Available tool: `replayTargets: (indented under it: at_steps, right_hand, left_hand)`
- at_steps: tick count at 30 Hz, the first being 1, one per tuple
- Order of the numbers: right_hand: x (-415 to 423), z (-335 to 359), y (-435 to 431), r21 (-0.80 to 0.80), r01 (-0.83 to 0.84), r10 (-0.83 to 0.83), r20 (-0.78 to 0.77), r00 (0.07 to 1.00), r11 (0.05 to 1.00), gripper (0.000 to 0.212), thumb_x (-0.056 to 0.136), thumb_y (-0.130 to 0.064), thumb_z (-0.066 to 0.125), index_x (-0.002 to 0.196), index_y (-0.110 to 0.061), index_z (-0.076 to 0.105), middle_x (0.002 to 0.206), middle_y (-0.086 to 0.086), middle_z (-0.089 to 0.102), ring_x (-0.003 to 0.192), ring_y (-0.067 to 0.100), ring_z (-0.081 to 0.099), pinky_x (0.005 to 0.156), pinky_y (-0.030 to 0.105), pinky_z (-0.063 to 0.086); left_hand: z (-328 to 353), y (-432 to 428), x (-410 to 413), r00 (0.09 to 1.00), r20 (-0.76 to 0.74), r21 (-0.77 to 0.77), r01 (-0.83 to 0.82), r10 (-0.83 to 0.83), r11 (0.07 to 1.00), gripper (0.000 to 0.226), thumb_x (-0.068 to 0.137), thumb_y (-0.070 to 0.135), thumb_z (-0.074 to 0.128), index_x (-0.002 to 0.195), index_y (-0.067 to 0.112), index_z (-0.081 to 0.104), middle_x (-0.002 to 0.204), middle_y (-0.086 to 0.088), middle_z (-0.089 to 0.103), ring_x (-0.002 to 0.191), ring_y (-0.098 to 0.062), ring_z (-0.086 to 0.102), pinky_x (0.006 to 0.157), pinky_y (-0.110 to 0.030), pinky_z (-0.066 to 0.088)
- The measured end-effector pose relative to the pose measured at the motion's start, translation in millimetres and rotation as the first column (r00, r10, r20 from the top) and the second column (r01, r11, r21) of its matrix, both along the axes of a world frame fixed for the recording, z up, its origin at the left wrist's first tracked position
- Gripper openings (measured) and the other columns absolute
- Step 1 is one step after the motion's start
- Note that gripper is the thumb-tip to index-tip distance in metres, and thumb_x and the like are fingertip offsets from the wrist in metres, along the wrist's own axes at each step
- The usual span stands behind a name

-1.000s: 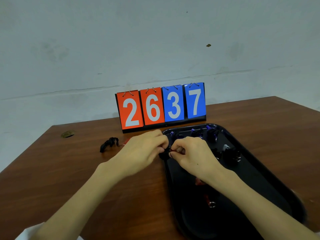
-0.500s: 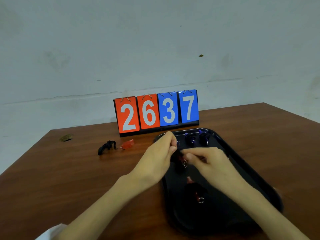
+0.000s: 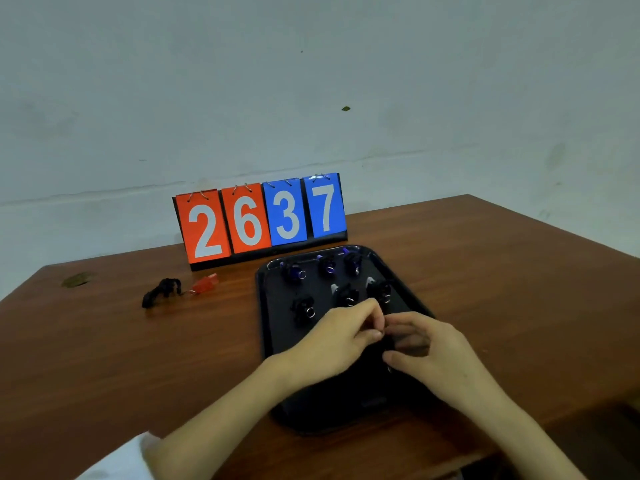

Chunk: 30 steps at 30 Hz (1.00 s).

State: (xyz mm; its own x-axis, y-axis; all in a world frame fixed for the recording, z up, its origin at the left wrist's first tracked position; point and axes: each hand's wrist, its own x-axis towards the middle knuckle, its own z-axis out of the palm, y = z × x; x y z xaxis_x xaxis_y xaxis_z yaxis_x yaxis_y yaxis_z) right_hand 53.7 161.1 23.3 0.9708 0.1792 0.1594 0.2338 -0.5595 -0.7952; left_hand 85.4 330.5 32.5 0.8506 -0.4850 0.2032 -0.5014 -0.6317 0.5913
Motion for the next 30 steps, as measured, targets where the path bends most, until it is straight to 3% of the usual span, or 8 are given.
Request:
replayTargets:
  at_steps: [7, 11, 14, 16, 18, 21, 26, 30]
  right_hand:
    - [0, -5, 2, -0.026, 0.054, -0.054, 0.019, 0.998, 0.998, 0.036, 0.075, -0.036, 0.073, 0.107, -0.042, 0.058, 0.101, -0.023, 0.062, 0.092, -0.005, 0.058, 0.077, 0.015, 0.046]
    - [10, 1, 8, -0.024, 0.108, -0.106, 0.085, 0.991, 0.994, 0.031, 0.079, -0.038, 0.068, 0.109, -0.034, 0.062, 0.103, -0.021, 0.062, 0.097, -0.004, 0.056, 0.074, 0.010, 0.042]
    - [29, 14, 39, -0.012, 0.063, -0.061, 0.121, 0.991, 0.998, 0.024, 0.080, -0.033, 0.068, 0.104, -0.030, 0.066, 0.097, -0.018, 0.064, 0.095, 0.000, 0.058, 0.083, 0.022, 0.049]
    - [44, 23, 65, -0.045, -0.001, 0.007, 0.122, 0.992, 0.999, 0.024, 0.082, -0.031, 0.066, 0.105, -0.027, 0.066, 0.096, -0.016, 0.064, 0.092, -0.001, 0.058, 0.082, 0.021, 0.049]
    - [59, 31, 96, -0.085, -0.057, 0.069, 0.139, 0.988, 0.995, 0.023, 0.083, -0.031, 0.065, 0.105, -0.024, 0.067, 0.091, -0.016, 0.062, 0.088, -0.001, 0.058, 0.078, 0.014, 0.045]
    - [77, 40, 136, -0.124, -0.109, 0.126, 0.134, 0.983, 0.986, 0.023, 0.084, -0.030, 0.063, 0.105, -0.021, 0.067, 0.091, -0.011, 0.064, 0.089, 0.003, 0.058, 0.082, 0.020, 0.048]
    - [92, 37, 179, -0.242, -0.164, 0.196, 0.111, 0.974, 0.956, 0.024, 0.083, -0.034, 0.064, 0.103, -0.022, 0.066, 0.101, -0.007, 0.065, 0.088, 0.003, 0.054, 0.080, 0.021, 0.045]
    - [94, 35, 183, -0.250, -0.158, 0.185, 0.091, 0.978, 0.955, 0.024, 0.084, -0.036, 0.062, 0.102, -0.021, 0.067, 0.099, -0.009, 0.066, 0.088, 0.002, 0.056, 0.081, 0.020, 0.046]
  left_hand:
    - [1, 5, 8, 0.977, 0.211, 0.076, -0.001, -0.015, 0.997, 0.010, 0.089, 0.027, 0.056, 0.092, 0.025, 0.065, 0.092, 0.010, 0.065, 0.090, -0.006, 0.058, 0.089, -0.038, 0.045]
    - [14, 41, 19, 0.943, 0.264, -0.052, -0.194, 0.201, 0.980, 0.016, 0.093, 0.024, 0.054, 0.099, 0.019, 0.068, 0.099, 0.009, 0.066, 0.096, -0.004, 0.056, 0.090, -0.026, 0.043]
    - [0, 101, 34, 0.831, 0.291, -0.122, -0.459, 0.474, 0.880, 0.014, 0.093, 0.022, 0.053, 0.097, 0.022, 0.066, 0.097, 0.007, 0.064, 0.095, -0.007, 0.056, 0.087, -0.027, 0.046]
    - [-18, 139, 41, 0.709, 0.305, -0.119, -0.634, 0.636, 0.764, 0.016, 0.093, 0.019, 0.054, 0.103, 0.020, 0.066, 0.105, 0.003, 0.063, 0.102, -0.012, 0.056, 0.091, -0.028, 0.045]
    - [-30, 170, 45, 0.593, 0.337, -0.108, -0.747, 0.731, 0.656, 0.020, 0.092, 0.016, 0.054, 0.108, 0.018, 0.065, 0.115, -0.001, 0.061, 0.111, -0.016, 0.052, 0.097, -0.031, 0.040]
    - [-34, 193, 54, 0.483, 0.380, -0.091, -0.829, 0.789, 0.552, 0.025, 0.091, 0.018, 0.056, 0.115, 0.016, 0.063, 0.122, -0.004, 0.056, 0.115, -0.020, 0.048, 0.100, -0.035, 0.037]
    - [-41, 210, 76, 0.441, 0.430, 0.197, -0.897, 0.788, 0.395, 0.038, 0.090, 0.038, 0.054, 0.119, 0.013, 0.059, 0.133, -0.010, 0.044, 0.124, -0.026, 0.038, 0.104, -0.041, 0.032]
    - [-38, 210, 82, 0.480, 0.430, 0.105, -0.868, 0.764, 0.486, 0.029, 0.087, 0.039, 0.060, 0.106, 0.018, 0.058, 0.123, -0.005, 0.052, 0.119, -0.022, 0.042, 0.101, -0.038, 0.031]
